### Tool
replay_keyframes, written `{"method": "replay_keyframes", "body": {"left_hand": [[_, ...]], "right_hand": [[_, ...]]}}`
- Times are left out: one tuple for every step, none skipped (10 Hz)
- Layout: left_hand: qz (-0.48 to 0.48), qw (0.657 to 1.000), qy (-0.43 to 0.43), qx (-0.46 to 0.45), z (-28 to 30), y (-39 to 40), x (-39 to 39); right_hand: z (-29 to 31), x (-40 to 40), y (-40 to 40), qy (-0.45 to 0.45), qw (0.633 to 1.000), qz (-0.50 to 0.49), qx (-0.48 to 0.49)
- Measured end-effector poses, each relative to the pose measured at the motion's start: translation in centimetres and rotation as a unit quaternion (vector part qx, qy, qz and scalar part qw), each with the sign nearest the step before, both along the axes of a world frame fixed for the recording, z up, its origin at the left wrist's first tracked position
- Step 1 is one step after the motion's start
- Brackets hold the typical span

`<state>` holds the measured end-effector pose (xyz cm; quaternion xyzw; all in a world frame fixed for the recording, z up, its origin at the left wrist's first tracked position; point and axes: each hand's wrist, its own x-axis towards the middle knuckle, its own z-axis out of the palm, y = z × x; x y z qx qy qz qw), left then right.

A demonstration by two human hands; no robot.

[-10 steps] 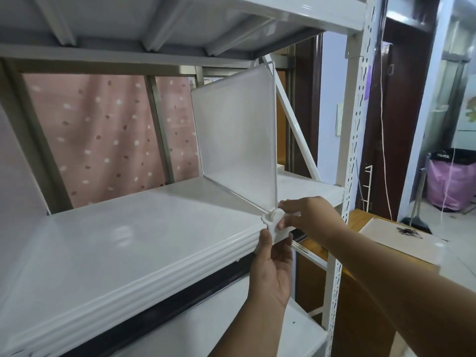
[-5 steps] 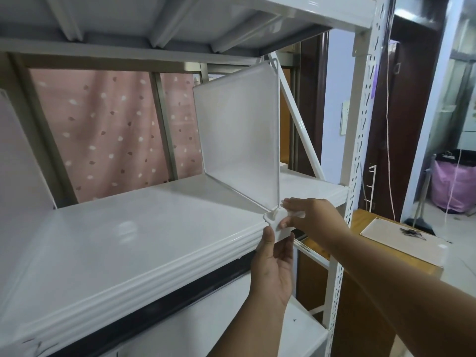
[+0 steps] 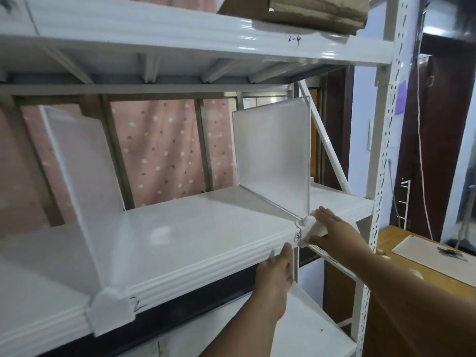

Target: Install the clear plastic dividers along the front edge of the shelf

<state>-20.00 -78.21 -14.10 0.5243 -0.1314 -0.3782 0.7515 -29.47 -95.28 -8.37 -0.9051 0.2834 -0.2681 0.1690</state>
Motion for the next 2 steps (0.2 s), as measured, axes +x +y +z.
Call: {"method": "replay_keyframes", "body": {"left_hand": [[-0.026,0.995,-0.08,0.046,1.3,3.4,-0.8],[-0.039,0.985,-0.158,0.06,2.5,6.2,-1.0]], "right_hand": [[0.4,-0.4,1.3,0.013,1.0,-0.02,-0.01],[1.8,-1.2,2.1,0.028,0.999,-0.044,-0.011]]}}
